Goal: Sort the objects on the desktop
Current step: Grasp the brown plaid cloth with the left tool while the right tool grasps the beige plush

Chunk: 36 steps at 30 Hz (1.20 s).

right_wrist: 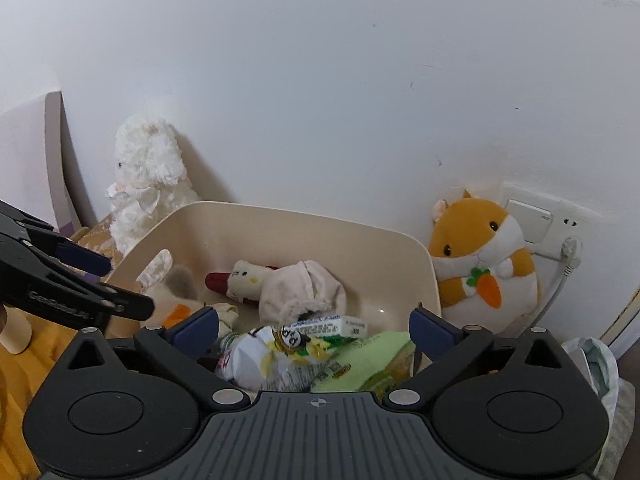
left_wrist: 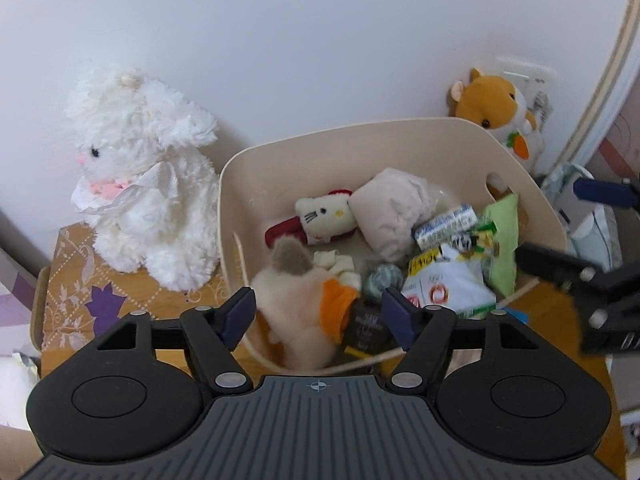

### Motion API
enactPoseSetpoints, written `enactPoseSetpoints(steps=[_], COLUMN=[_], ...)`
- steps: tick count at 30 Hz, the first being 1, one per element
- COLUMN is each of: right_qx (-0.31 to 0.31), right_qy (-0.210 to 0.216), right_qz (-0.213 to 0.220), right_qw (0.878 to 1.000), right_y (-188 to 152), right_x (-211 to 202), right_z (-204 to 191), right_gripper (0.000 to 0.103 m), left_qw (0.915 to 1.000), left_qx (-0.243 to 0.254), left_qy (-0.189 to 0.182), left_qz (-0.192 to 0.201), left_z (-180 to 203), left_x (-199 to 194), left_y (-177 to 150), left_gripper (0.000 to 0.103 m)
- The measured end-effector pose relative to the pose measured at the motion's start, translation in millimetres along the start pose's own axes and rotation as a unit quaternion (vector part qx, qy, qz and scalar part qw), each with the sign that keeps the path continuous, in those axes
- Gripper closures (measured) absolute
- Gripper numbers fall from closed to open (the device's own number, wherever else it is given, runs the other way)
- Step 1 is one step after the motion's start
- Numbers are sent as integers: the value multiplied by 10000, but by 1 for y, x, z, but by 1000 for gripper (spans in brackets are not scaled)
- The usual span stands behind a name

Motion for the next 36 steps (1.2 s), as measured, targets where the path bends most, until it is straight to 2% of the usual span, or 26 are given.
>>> enactPoseSetpoints(steps=[5, 13, 17, 25, 32, 36], right_qx=[2, -33, -143, -323, -206, -98], right_qy=[-26, -77, -56, -12, -8, 5], right_qz=[-49, -295, -456, -738, -928, -1021], right_qw=[10000, 9995, 9988, 9967, 9955, 9947], right_y=[-15, -44, -61, -83, -89, -93], right_x=[-15, -22, -18, -6, 10, 20], right_z=[12, 21, 17, 2, -2, -2], right_gripper=[0, 0, 0, 0, 0, 0], left_qw=[9990, 9985, 9972, 9920, 9895, 9888], left_qx=[423, 364, 369, 791, 800, 755], left_qy=[99, -92, -352, -459, -401, -512], left_qz=[-37, -396, -554, -871, -1137, -1178], left_z=[-7, -20, -17, 2, 1, 0], left_x=[-14, -15, -10, 9, 34, 42], left_y=[-24, -61, -75, -89, -96, -96], left_gripper=[24, 24, 24, 24, 24, 24])
Point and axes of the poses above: each gripper's, at about its wrist camera, not at the fingertips, and x roughly the way its jaws point, z to its right, y to its top, the point moved 2 cm from there along x, roughly the way its jaws point, and after that the axes turned 12 degrees about x, right-handed, at the moved point
